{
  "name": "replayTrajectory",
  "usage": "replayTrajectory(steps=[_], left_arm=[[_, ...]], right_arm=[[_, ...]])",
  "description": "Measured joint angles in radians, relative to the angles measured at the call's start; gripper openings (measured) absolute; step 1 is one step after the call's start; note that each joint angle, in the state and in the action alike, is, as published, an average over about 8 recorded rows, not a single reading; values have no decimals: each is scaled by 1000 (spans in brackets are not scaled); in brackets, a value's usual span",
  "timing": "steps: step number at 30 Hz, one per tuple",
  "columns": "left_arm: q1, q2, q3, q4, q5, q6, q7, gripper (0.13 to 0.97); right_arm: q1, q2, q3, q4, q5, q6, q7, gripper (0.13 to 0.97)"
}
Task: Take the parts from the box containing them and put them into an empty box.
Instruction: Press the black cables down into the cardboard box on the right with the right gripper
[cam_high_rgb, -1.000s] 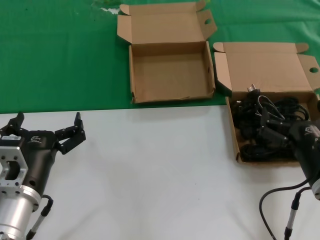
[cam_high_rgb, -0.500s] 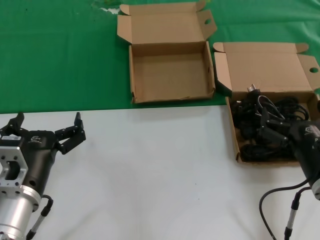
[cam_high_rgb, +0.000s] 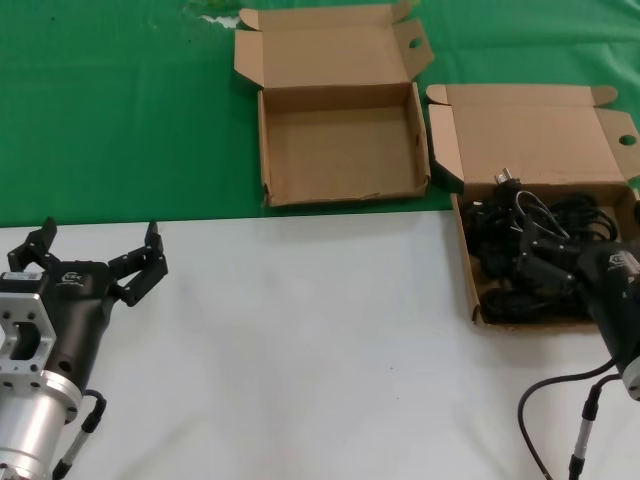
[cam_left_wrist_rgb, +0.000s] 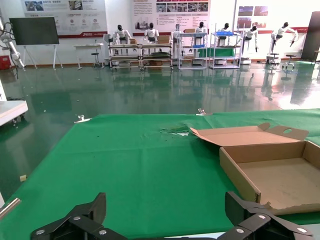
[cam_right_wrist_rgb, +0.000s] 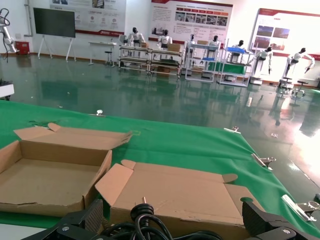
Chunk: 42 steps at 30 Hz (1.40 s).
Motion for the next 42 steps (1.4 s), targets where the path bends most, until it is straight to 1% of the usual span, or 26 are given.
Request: replayTrajectory(steps=[4,5,13,14,21,22,23,31,35,42], left_arm=[[0,0,0,0,0,0,0,827],[0,0,0,0,0,0,0,827],[0,0,0,0,0,0,0,659],[0,0,0,0,0,0,0,659],[0,0,0,0,0,0,0,468],[0,0,0,0,0,0,0,441],[0,0,0,0,0,0,0,441],[0,0,0,0,0,0,0,274],[0,0,0,0,0,0,0,274],[0,0,0,0,0,0,0,186]], right_arm=[[2,8,-14,2,2,9,3,966],[2,10,-17,2,3,10,4,966],[7,31,-36,5,5,9,7,966],[8,40,-41,4,5,7,9,966],[23,152,-99,-3,6,-40,38,966],[26,171,-105,-5,6,-53,43,966],[31,189,-109,-8,5,-68,47,966],[96,316,-113,-62,0,-235,33,966],[151,380,-120,-106,-6,-338,16,966],[268,489,-151,-187,-34,-497,42,966]])
